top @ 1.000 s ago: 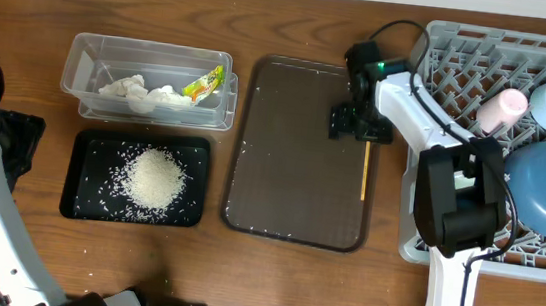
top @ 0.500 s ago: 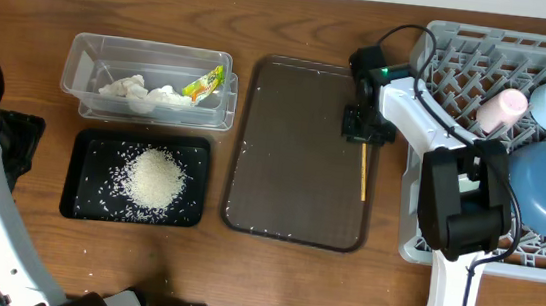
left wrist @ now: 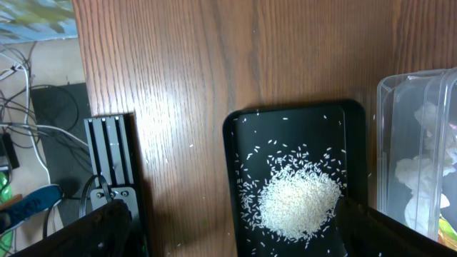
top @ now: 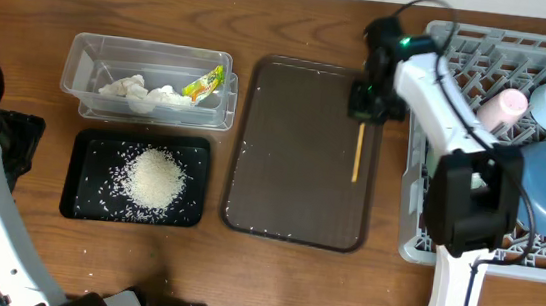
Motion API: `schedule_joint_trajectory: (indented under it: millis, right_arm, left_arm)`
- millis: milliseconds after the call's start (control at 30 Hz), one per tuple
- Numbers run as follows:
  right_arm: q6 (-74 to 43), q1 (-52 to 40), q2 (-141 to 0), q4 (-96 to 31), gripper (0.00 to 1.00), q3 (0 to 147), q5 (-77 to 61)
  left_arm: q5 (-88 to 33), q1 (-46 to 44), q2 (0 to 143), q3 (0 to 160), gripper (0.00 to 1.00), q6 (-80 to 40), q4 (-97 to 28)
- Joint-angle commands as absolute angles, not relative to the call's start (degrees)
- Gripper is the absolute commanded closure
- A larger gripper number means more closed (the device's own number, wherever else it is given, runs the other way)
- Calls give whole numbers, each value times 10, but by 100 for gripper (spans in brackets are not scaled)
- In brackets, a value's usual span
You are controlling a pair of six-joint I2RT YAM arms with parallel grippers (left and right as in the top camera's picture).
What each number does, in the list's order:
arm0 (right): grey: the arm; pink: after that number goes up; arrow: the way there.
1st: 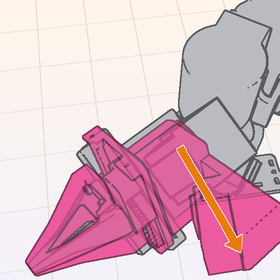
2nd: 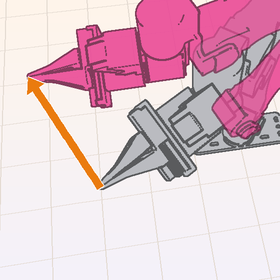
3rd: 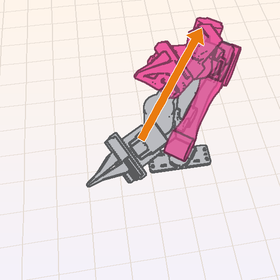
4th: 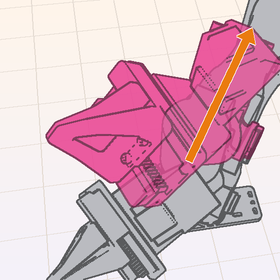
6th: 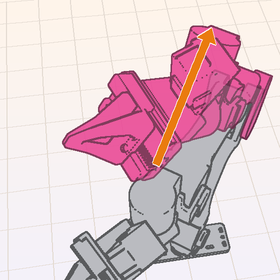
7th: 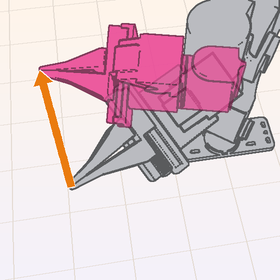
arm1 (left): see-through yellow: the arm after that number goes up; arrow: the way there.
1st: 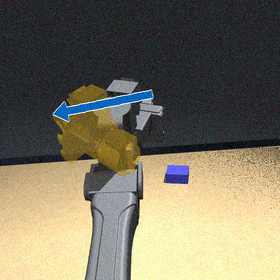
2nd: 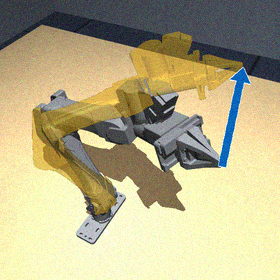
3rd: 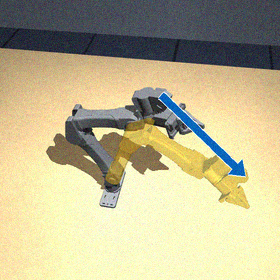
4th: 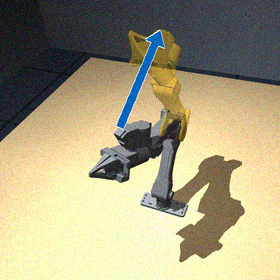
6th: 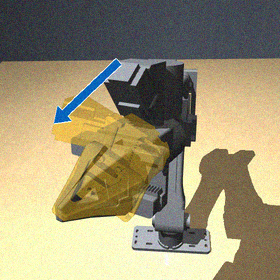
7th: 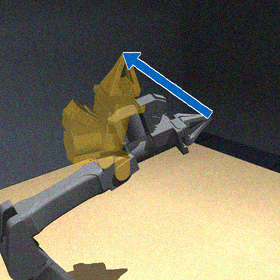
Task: Sort waste into correct bins and load items into the dishwasher rack
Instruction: 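Carry the chopstick right and drop it into the rack's left edge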
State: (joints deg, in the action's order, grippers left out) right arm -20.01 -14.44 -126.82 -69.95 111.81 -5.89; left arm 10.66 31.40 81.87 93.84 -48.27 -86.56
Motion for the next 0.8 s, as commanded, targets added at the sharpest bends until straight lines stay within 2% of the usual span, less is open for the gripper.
schedule_joint_trajectory:
  millis: [0,267,567,700,767]
  right_arm:
    - [-128,-98,-1253,-726,99,1185,-76]
    - [-6,-5,-1246,-754,99,1230,-78]
    - [59,35,-1248,-737,99,1229,-78]
    - [58,37,-1248,-735,93,1228,-96]
    - [52,37,-1248,-735,85,1228,-97]
  left_arm:
    - [111,316,820,940,6,-492,-867]
    - [111,316,820,940,6,-492,-867]
    - [111,316,820,940,6,-492,-867]
    - [111,316,820,940,6,-492,-867]
    - [111,316,820,940,6,-492,-867]
